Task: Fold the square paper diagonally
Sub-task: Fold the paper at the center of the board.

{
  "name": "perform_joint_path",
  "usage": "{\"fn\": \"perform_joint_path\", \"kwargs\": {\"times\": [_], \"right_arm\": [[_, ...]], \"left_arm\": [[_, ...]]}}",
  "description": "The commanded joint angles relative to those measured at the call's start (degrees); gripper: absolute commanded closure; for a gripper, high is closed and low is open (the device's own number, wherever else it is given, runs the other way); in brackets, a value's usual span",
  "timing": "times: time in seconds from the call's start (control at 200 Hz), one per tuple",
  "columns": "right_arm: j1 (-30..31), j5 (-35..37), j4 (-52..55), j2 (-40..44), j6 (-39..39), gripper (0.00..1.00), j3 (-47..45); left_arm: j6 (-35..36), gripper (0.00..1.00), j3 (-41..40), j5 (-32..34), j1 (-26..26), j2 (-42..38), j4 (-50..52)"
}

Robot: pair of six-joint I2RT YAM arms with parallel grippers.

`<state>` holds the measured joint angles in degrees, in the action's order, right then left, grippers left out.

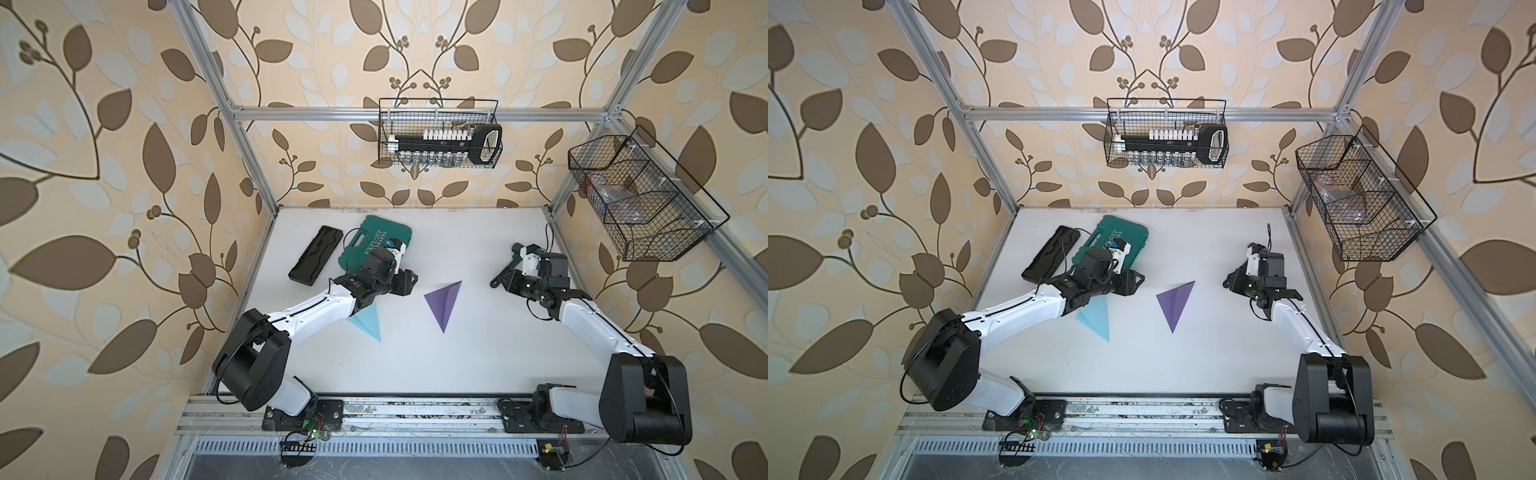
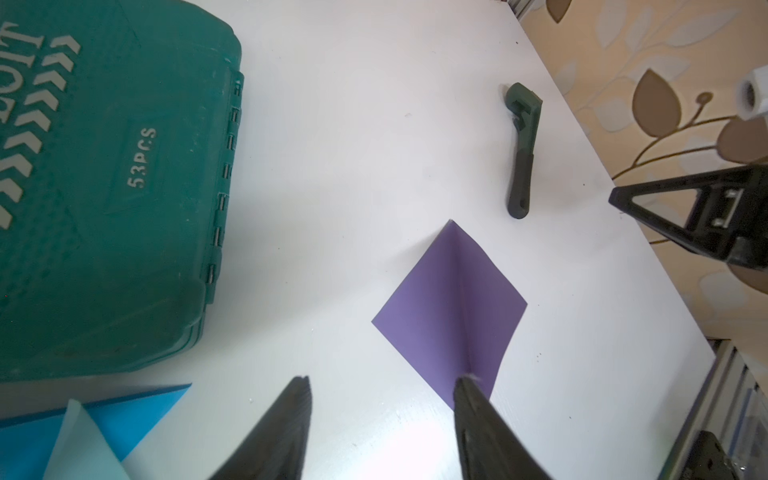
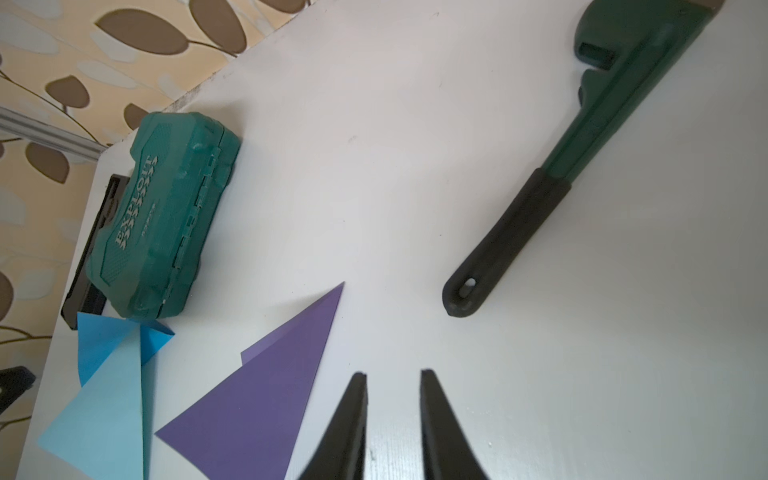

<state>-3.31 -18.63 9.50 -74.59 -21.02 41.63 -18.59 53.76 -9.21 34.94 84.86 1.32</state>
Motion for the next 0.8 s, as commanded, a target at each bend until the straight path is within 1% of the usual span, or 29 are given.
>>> {"fn": "perform_joint_path", "kwargs": {"times": [0.0, 0.045, 0.095, 0.175, 0.24, 0.45, 0.56, 0.795], "right_arm": [[3.2, -5.2, 5.2, -3.4, 1.7, 0.86, 4.3], [4.9, -5.1, 7.7, -4.7, 2.8, 0.89, 5.9], [6.4, -6.1, 9.7, -6.1, 3.5, 0.93, 7.3], [8.1, -6.4, 11.7, -8.1, 3.2, 1.00, 8.6], [9.0, -7.4, 12.0, -9.7, 2.8, 1.00, 9.3], [12.3, -9.3, 14.1, -16.5, 2.7, 1.00, 13.9], [13.6, -10.0, 14.4, -19.6, 1.9, 1.00, 15.9], [16.8, -9.8, 14.4, -25.8, 0.5, 1.00, 19.5]], "left_arm": [[-2.0, 0.56, 1.6, -4.8, 1.1, 0.4, 1.8], [-2.6, 0.63, 2.1, -5.7, 1.9, 1.3, 2.0], [-2.8, 0.75, 2.9, -5.7, 3.4, 2.0, 2.5], [-3.7, 0.85, 4.2, -5.7, 5.3, 2.9, 3.8], [-4.3, 0.90, 5.3, -6.2, 6.4, 3.5, 4.9], [-7.3, 0.97, 7.3, -8.0, 10.3, 6.0, 5.1], [-7.9, 0.98, 8.8, -8.7, 12.0, 8.0, 5.2], [-9.3, 0.98, 10.0, -10.1, 13.0, 10.2, 3.1]]}}
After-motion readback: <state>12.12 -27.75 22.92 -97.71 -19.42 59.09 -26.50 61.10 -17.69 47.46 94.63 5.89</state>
